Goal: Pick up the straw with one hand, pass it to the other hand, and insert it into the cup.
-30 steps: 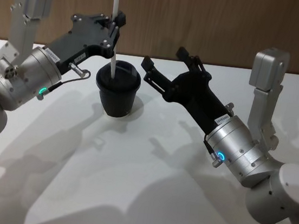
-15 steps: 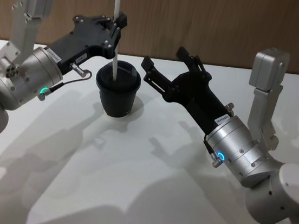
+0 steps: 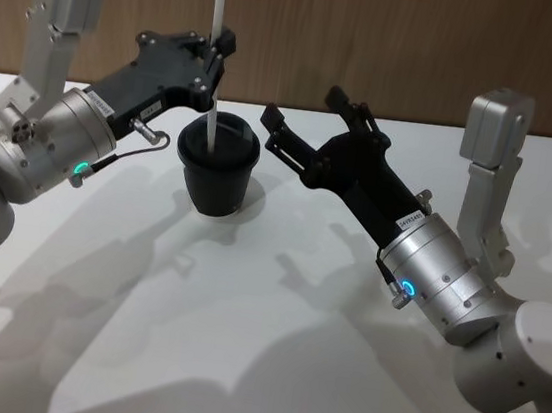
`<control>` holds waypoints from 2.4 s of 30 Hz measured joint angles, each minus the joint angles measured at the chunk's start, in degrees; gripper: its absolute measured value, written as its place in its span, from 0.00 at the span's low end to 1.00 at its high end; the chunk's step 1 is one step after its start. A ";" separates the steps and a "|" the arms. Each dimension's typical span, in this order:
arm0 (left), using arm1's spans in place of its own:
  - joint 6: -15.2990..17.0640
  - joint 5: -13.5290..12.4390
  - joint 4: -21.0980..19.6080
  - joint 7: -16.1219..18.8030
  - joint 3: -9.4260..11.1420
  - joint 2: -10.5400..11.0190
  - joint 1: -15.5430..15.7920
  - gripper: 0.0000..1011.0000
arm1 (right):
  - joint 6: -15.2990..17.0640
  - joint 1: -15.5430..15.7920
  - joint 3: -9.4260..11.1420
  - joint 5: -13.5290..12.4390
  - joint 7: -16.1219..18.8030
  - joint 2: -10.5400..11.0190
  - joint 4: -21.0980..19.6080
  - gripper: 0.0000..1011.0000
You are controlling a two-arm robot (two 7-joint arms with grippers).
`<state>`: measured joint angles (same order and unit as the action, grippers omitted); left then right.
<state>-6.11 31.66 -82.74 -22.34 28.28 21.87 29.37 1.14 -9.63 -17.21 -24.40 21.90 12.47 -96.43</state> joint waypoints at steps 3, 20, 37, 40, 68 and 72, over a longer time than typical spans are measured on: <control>0.28 -0.33 -0.18 0.13 -0.03 0.02 -0.09 0.01 | 0.00 0.00 0.00 0.00 0.00 0.00 0.00 0.99; 2.65 -0.46 0.00 0.08 -0.45 -0.53 -0.38 0.08 | 0.00 0.00 0.00 0.00 0.00 0.00 0.00 0.99; 4.24 -0.04 -0.23 1.07 -1.95 -0.55 -2.79 0.61 | 0.00 0.00 -0.02 -0.02 -0.01 0.02 -0.02 0.99; 4.42 0.04 -0.93 1.31 -2.33 -0.21 -3.74 0.69 | 0.00 0.09 -0.07 -0.11 -0.04 0.07 -0.09 0.99; 5.64 1.39 -9.16 3.12 -5.86 2.69 -13.97 0.99 | 0.48 2.78 -0.54 -1.58 -0.56 1.98 -2.09 0.99; 5.69 1.40 -9.65 3.28 -6.06 2.80 -14.59 0.99 | 0.50 2.96 -0.58 -1.72 -0.53 2.15 -2.21 0.99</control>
